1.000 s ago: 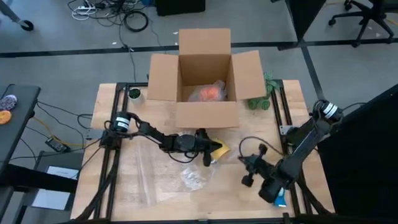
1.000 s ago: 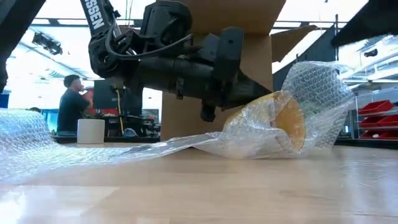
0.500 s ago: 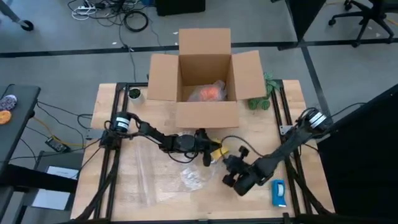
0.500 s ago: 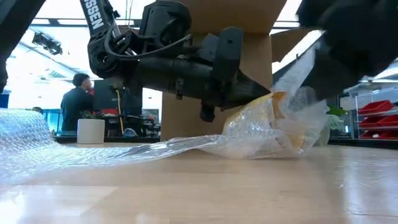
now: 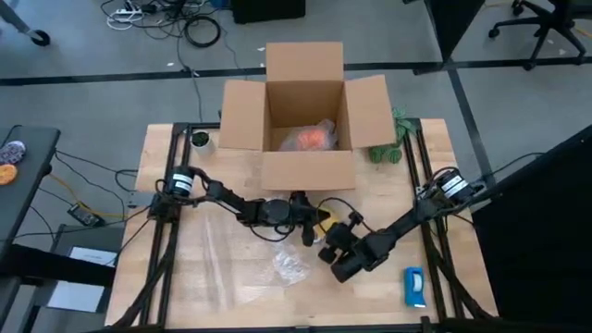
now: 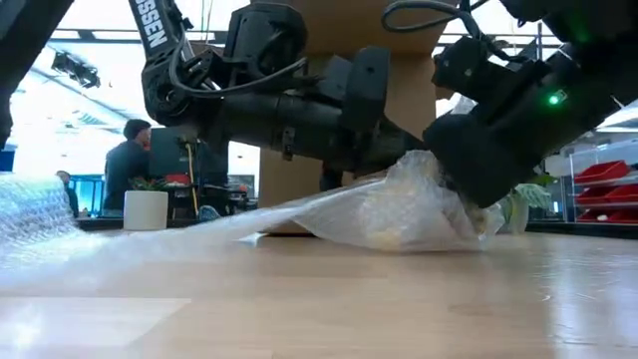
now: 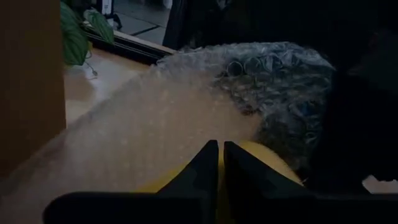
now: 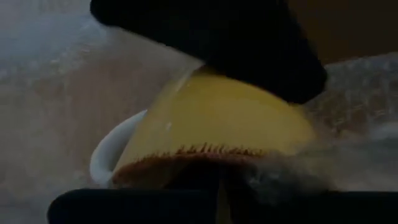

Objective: Wrap mug
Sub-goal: Wrap the yellow mug with the bubble wrap

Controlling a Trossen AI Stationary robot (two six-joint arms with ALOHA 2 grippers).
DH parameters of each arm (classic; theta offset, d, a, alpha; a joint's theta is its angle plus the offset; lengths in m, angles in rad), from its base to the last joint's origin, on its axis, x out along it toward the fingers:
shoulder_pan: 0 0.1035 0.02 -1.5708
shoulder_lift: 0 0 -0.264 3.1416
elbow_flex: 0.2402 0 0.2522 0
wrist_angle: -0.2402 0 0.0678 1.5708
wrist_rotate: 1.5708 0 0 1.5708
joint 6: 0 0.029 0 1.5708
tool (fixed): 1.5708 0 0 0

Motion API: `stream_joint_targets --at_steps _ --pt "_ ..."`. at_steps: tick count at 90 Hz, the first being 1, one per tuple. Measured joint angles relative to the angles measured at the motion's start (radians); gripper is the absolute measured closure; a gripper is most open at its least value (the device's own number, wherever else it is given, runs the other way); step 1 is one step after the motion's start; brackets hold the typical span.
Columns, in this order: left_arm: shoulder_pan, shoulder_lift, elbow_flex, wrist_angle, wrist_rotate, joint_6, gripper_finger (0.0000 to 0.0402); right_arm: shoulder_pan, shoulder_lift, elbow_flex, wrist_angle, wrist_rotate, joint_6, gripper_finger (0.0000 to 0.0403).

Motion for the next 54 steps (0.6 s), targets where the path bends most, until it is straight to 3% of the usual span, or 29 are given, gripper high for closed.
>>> stream_joint_targets --at_steps 40,46,54 --pt "0.0 0.0 0.0 0.0 0.003 0.0 0.0388 0.158 -0.259 0.001 -0.103 -0.19 0.01 0.0403" --pt "0.0 0.0 0.0 0.0 0.003 0.0 0.0388 0.181 -0.31 0.017 -0.199 -0.147 0.006 0.0403" --pt "0.0 0.0 0.0 0.0 0.003 0.0 0.0388 0.201 -0.37 0.05 -0.37 0.014 0.044 0.0403"
